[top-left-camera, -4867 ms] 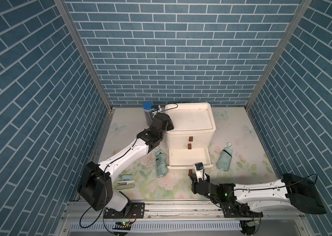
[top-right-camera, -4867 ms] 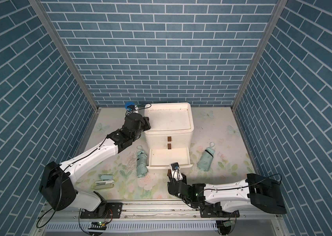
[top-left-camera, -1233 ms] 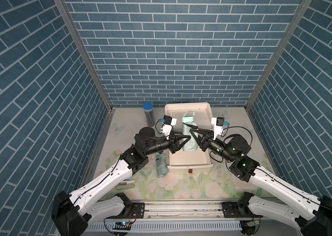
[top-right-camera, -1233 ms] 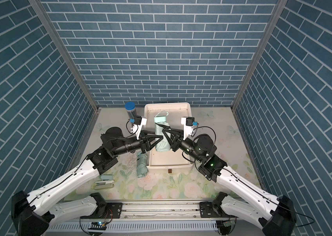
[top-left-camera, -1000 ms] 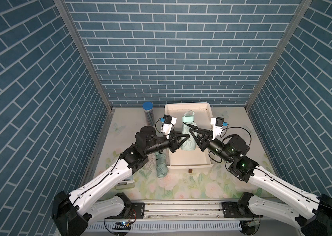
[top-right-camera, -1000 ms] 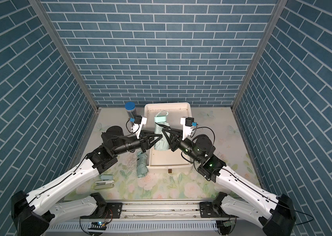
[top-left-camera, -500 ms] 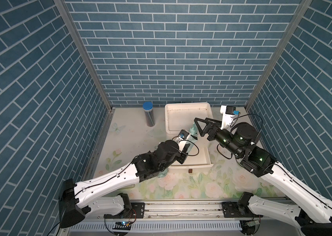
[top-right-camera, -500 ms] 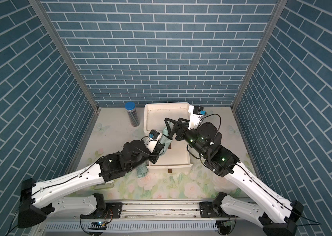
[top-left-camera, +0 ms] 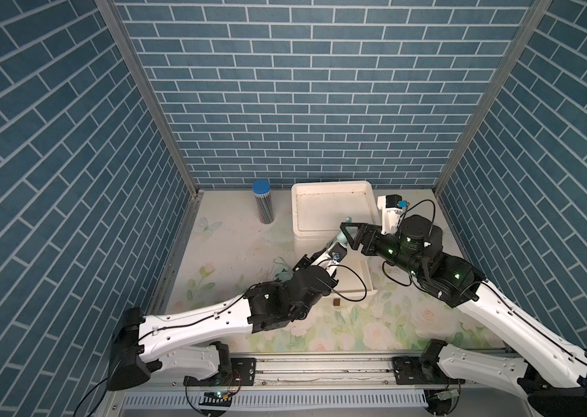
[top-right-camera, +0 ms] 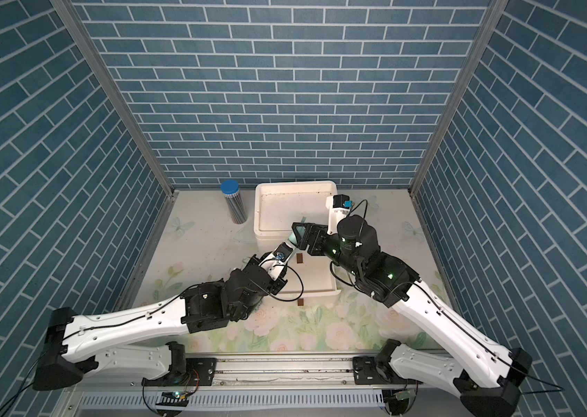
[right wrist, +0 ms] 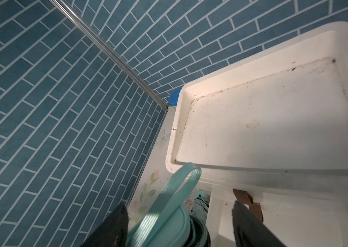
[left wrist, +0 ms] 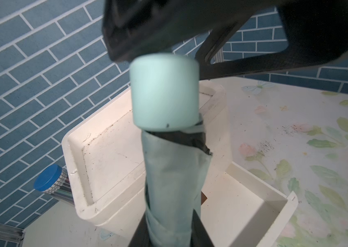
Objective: Place the umbrella in the drawer by color
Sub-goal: Pick up the umbrella from the center of the board, then place the umbrella in the drawer.
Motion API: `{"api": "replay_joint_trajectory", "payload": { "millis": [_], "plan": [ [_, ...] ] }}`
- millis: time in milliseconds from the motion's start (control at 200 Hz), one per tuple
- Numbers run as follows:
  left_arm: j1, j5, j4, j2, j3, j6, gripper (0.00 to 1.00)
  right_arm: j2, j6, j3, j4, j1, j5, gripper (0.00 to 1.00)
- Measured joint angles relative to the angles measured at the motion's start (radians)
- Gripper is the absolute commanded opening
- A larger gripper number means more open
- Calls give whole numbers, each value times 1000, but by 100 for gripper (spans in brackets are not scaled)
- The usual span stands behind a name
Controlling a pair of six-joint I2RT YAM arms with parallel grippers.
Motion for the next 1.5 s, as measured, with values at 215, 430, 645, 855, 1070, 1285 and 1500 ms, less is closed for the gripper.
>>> {"api": "replay_joint_trajectory", "payload": {
  "millis": [215,430,645,855,1070,1285,1500],
  "plan": [
    [-20,-30,-8,50,0,35,0,14,15,0,-24,-3,-21,85],
    [-34,-90,-2,66,0,60,0,12,36,-1,-48,-7,-21,83],
    [-52,-134,3,95,0,116,0,10,74,-17,-41,-8,-55,78],
    [-53,-133,24,71,-28,151,0,10,75,-20,-56,-11,-87,78],
    [-35,10,21,16,-51,153,0,3,94,-20,-94,-11,-101,83],
    [9,163,18,-46,-54,127,0,-32,73,-31,-129,-35,-118,85],
    [249,640,-74,-47,-10,15,0,-149,-43,-168,-50,-44,-168,92]
  ]
}}
